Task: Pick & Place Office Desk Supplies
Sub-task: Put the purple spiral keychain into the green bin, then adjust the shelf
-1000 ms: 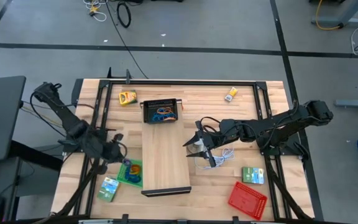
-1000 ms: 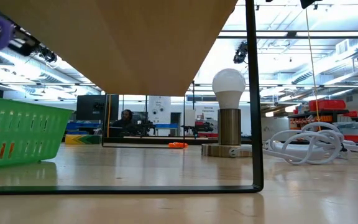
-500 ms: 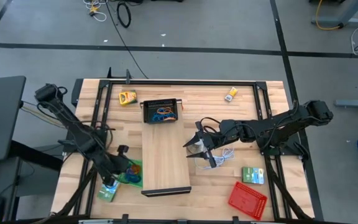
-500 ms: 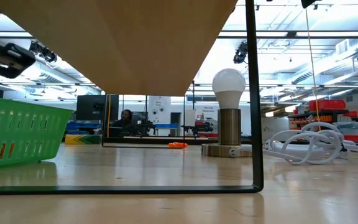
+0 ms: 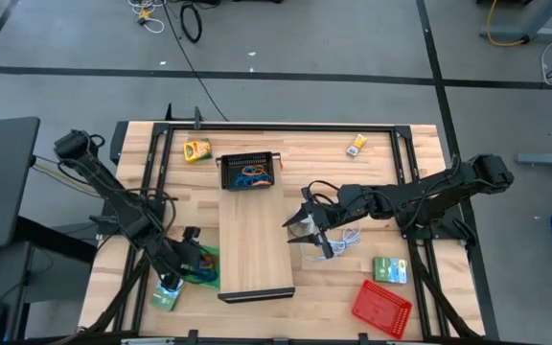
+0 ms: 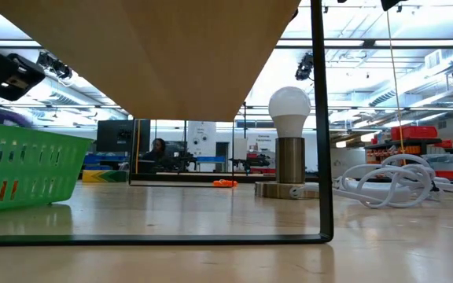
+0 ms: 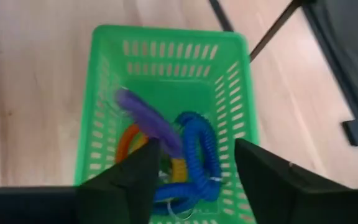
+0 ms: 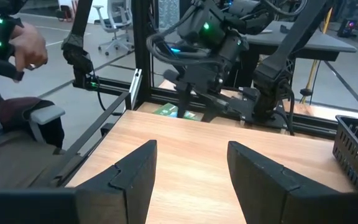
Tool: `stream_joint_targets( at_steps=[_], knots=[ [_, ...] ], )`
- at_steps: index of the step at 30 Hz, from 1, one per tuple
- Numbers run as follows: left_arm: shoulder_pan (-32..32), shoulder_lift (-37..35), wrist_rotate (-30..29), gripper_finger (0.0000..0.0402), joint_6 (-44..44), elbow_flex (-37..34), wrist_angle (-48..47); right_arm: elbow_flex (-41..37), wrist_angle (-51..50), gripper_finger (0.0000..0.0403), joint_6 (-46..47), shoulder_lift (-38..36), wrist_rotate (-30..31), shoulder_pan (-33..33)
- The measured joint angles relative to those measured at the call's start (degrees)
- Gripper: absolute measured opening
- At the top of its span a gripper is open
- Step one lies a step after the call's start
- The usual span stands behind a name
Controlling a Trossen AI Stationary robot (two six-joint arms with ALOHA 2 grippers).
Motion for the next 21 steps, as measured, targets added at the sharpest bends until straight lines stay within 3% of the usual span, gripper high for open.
stream_joint_targets(
  at_steps=[6,13,17,21],
  knots=[
    [0.0,-1.66,0.99,0.026,4.54,0.0,5.66,0.0,-0.82,0.0204,0.01,0.0,0.0,-0.02],
    [0.0,-8.07,-8.23,0.0255,11.37,0.0,9.78,0.0,-0.82,0.0204,0.0,0.0,0.0,-0.02],
    [0.0,-13.04,-13.42,0.0253,21.54,0.0,17.64,0.0,-0.78,0.0204,-0.3,0.0,0.0,-0.02],
    [0.0,-18.35,-13.88,0.0253,34.62,0.07,26.69,0.0,-0.76,0.0204,-0.97,0.0,0.0,-0.02]
  ],
)
